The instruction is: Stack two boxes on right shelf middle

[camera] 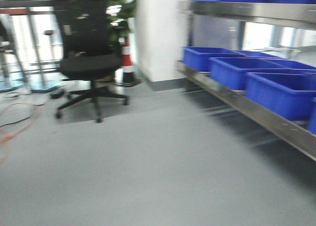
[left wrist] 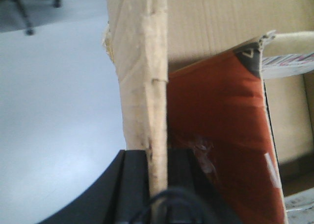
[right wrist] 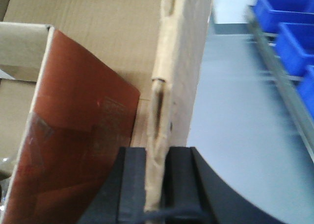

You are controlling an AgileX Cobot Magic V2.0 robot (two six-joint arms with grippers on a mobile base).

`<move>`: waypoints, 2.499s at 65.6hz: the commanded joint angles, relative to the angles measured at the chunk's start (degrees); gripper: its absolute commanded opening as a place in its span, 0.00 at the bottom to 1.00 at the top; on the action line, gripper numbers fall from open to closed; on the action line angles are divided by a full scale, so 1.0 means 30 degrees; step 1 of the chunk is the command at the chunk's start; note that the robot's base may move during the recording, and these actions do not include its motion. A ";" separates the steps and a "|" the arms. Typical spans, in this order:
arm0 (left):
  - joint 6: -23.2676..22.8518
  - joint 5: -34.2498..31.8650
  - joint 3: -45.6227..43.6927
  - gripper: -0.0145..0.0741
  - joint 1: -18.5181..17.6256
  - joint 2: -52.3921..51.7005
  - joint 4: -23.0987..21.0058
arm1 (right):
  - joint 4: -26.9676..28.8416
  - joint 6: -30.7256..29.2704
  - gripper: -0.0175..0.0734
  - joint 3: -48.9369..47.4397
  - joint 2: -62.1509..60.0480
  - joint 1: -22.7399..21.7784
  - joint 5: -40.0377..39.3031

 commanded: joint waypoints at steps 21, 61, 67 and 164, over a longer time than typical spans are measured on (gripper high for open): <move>0.0044 -0.0648 -0.0221 0.04 0.0135 -0.0263 0.1381 | -0.0940 -0.0260 0.02 -0.0275 -0.0347 -0.0206 -0.1025; 0.0044 -0.0648 -0.0221 0.04 0.0135 -0.0263 0.1381 | -0.0940 -0.0260 0.02 -0.0275 -0.0347 -0.0206 -0.1025; 0.0044 -0.0648 -0.0221 0.04 0.0135 -0.0263 0.1381 | -0.0940 -0.0260 0.02 -0.0275 -0.0347 -0.0206 -0.1025; 0.0044 -0.0648 -0.0221 0.04 0.0135 -0.0263 0.1381 | -0.0940 -0.0260 0.02 -0.0275 -0.0347 -0.0206 -0.1025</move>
